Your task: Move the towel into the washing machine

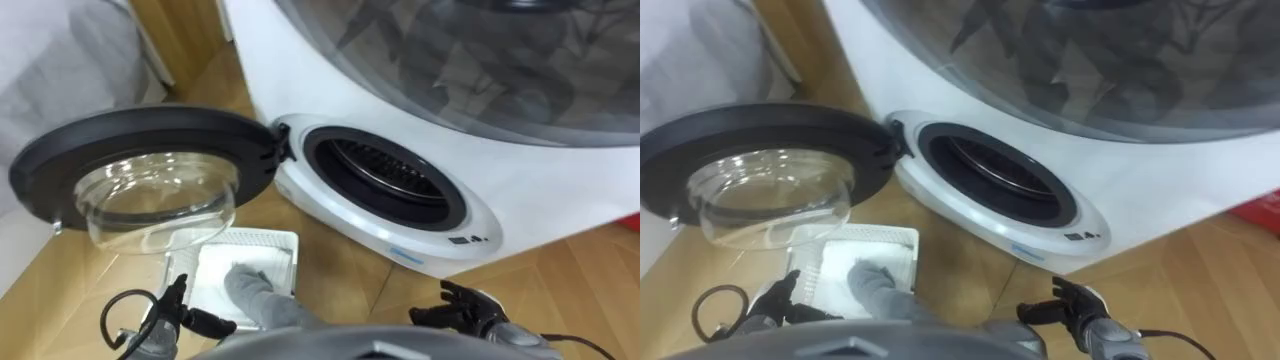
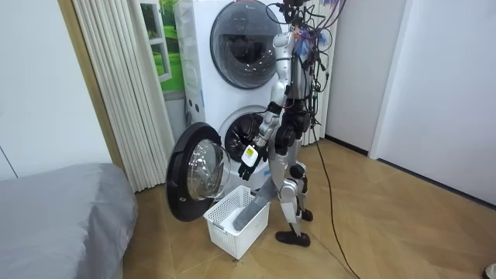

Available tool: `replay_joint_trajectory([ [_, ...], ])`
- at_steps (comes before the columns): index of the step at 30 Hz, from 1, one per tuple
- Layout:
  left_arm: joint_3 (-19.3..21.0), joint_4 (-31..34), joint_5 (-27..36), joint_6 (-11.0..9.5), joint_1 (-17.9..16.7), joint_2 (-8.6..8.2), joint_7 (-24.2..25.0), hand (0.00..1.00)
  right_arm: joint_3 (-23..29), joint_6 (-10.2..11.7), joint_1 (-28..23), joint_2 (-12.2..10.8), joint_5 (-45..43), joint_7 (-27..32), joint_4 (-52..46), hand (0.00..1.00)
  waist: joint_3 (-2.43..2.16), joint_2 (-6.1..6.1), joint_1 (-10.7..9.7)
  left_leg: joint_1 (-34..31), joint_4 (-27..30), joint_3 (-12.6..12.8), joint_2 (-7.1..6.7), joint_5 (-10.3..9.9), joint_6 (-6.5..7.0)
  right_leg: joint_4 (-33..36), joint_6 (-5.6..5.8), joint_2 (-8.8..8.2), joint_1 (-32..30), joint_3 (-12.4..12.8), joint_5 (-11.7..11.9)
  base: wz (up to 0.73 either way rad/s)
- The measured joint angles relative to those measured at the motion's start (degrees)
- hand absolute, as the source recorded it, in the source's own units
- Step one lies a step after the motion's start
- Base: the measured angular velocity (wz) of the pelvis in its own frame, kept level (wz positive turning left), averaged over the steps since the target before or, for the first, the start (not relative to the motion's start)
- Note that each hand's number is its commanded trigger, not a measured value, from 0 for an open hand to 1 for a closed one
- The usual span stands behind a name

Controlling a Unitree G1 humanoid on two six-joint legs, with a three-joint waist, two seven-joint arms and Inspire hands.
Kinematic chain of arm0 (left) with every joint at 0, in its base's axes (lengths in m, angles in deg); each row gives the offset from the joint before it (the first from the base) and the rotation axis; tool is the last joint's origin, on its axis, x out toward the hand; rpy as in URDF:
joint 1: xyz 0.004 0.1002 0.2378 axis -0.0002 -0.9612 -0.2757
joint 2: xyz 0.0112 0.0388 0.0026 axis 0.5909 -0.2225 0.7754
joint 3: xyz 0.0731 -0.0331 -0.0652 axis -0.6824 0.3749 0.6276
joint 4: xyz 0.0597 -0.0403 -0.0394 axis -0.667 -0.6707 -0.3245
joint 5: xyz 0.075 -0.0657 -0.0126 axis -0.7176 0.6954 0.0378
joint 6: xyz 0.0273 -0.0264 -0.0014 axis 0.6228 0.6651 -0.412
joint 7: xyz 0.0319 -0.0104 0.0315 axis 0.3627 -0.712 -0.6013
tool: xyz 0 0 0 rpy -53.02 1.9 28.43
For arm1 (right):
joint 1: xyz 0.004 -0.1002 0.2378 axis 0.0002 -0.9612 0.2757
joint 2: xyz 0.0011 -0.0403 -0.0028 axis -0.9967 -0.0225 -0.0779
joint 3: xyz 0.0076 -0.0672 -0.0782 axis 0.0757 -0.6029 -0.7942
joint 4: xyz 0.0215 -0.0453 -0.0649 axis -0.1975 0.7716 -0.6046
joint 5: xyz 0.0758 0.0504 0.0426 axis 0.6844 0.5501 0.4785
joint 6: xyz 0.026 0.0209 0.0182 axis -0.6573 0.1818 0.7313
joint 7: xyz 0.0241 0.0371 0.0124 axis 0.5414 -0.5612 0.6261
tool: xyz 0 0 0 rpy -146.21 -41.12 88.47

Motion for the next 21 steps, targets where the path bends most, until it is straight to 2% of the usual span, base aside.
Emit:
replay_joint_trajectory([
  [9,-2.2,0.8,-2.0,-0.6,0.4,0.32,0.1,0.0,-1.8,0.0,0.1,0.2,1.5,0.0,0.0,0.0,0.02,0.02,-0.2,-0.3,0.0,0.0,0.14,0.0,-0.04,0.1,-0.11,0.22,-0.4,0.5,-0.1,-0.02],
  [14,-2.9,1.0,-6.9,-0.8,3.1,0.28,0.2,0.0,-1.7,0.1,3.0,0.2,1.1,0.1,0.5,0.0,0.14,0.32,-0.6,-4.7,1.5,-0.1,0.15,-0.1,-0.13,2.9,-0.1,-0.03,-5.3,0.1,-0.1,-0.02],
  [16,-4.7,0.6,-8.9,-1.0,5.3,-0.02,0.2,0.0,-2.2,0.1,6.1,0.0,0.6,0.2,2.6,0.0,0.63,0.74,-0.9,-7.6,3.6,-0.6,0.14,-0.4,-0.18,4.6,-0.08,-0.26,-7.7,0.1,0.0,-0.02],
  [17,-5.1,0.4,-9.5,-1.0,5.9,-0.12,0.2,0.0,-2.5,0.1,6.6,-0.1,0.2,0.2,2.8,0.0,0.69,0.84,-1.0,-8.3,4.1,-0.6,0.15,-0.5,-0.14,5.0,-0.08,-0.25,-8.5,0.3,0.0,-0.12],
  [19,-6.7,-1.2,-12.3,-1.0,9.3,-0.38,0.2,0.0,-3.5,0.1,9.8,-0.3,-1.0,0.6,4.1,0.0,1.06,1.17,-0.9,-11.4,5.2,-0.6,0.03,-0.6,-0.11,7.2,-0.07,-0.3,-12.4,1.5,0.0,-0.17],
  [21,-6.8,-2.1,-15.0,-1.1,11.8,-0.41,0.1,0.0,-3.4,0.1,12.2,-0.8,-1.7,0.7,4.4,0.0,1.36,1.21,-1.2,-14.4,6.1,-0.3,-0.01,-0.9,-0.06,8.9,-0.06,-0.36,-15.9,1.6,0.0,-0.06],
])
